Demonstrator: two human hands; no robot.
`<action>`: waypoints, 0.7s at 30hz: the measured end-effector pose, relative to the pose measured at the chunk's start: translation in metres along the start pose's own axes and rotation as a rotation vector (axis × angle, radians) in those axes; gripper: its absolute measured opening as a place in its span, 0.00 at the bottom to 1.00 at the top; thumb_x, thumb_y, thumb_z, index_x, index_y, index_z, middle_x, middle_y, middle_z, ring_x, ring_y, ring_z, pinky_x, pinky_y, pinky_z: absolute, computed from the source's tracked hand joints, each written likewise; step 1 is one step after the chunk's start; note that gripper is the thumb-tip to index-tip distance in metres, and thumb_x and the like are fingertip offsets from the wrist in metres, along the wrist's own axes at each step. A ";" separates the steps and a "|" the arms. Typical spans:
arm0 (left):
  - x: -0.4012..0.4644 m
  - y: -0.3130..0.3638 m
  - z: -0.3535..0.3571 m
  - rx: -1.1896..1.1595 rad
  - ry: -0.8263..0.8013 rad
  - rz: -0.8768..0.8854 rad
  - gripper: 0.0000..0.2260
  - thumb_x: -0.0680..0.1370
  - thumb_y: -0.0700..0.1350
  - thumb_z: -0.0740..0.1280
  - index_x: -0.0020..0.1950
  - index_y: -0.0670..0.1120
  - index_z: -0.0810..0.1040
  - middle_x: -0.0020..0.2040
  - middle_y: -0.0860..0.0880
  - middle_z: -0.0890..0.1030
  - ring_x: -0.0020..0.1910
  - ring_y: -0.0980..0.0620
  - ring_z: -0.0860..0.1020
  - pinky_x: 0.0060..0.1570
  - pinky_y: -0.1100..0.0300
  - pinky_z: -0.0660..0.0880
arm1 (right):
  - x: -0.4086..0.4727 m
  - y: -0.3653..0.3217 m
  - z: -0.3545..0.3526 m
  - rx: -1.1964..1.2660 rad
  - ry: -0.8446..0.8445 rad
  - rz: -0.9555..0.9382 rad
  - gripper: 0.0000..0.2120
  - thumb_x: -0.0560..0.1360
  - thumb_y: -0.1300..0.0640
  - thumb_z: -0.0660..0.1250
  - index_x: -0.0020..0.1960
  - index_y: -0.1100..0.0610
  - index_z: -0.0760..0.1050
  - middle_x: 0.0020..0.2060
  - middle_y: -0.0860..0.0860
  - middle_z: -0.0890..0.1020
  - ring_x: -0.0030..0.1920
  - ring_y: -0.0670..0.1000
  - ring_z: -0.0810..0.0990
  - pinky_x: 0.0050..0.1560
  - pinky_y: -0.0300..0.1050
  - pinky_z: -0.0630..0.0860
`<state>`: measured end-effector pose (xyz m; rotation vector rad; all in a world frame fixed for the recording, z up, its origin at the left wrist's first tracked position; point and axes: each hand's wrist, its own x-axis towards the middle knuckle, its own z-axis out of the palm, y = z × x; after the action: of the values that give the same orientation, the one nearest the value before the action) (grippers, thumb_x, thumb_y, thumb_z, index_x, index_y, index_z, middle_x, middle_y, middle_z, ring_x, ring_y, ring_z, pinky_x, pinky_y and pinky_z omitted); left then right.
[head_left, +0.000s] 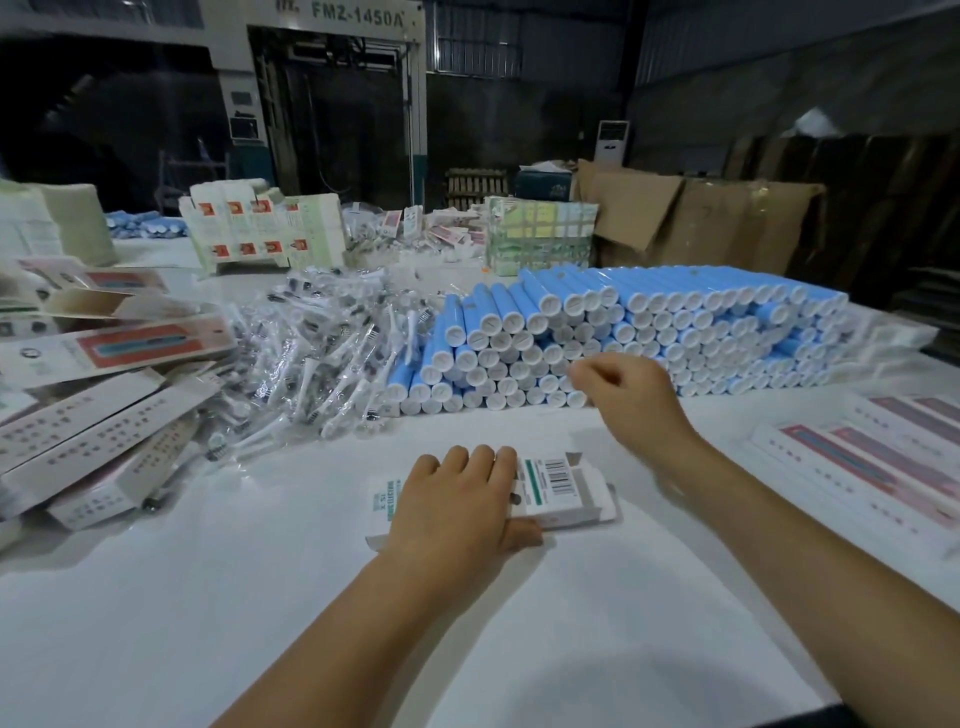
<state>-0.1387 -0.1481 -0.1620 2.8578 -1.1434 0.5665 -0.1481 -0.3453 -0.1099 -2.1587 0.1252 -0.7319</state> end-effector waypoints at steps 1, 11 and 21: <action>0.000 0.001 0.001 -0.010 0.007 -0.009 0.35 0.75 0.71 0.51 0.72 0.49 0.57 0.62 0.52 0.70 0.58 0.48 0.68 0.53 0.53 0.62 | 0.014 -0.012 -0.001 -0.055 0.030 -0.065 0.16 0.77 0.57 0.64 0.35 0.67 0.74 0.27 0.59 0.71 0.29 0.47 0.65 0.32 0.41 0.62; 0.003 0.008 -0.001 -0.023 -0.015 -0.001 0.32 0.76 0.68 0.58 0.69 0.46 0.68 0.56 0.50 0.76 0.53 0.47 0.75 0.50 0.53 0.69 | 0.173 -0.056 0.057 -0.928 -0.184 -0.053 0.06 0.75 0.68 0.57 0.45 0.64 0.73 0.50 0.60 0.78 0.38 0.56 0.74 0.33 0.46 0.69; 0.013 0.010 0.006 -0.031 -0.084 -0.012 0.35 0.77 0.67 0.54 0.74 0.45 0.54 0.66 0.48 0.67 0.63 0.45 0.65 0.59 0.50 0.60 | 0.203 -0.058 0.064 -1.289 -0.414 -0.012 0.07 0.75 0.62 0.60 0.52 0.62 0.71 0.42 0.57 0.74 0.41 0.57 0.74 0.39 0.49 0.72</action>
<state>-0.1349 -0.1648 -0.1643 2.8856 -1.1348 0.4277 0.0450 -0.3299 -0.0042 -3.4721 0.4560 -0.1246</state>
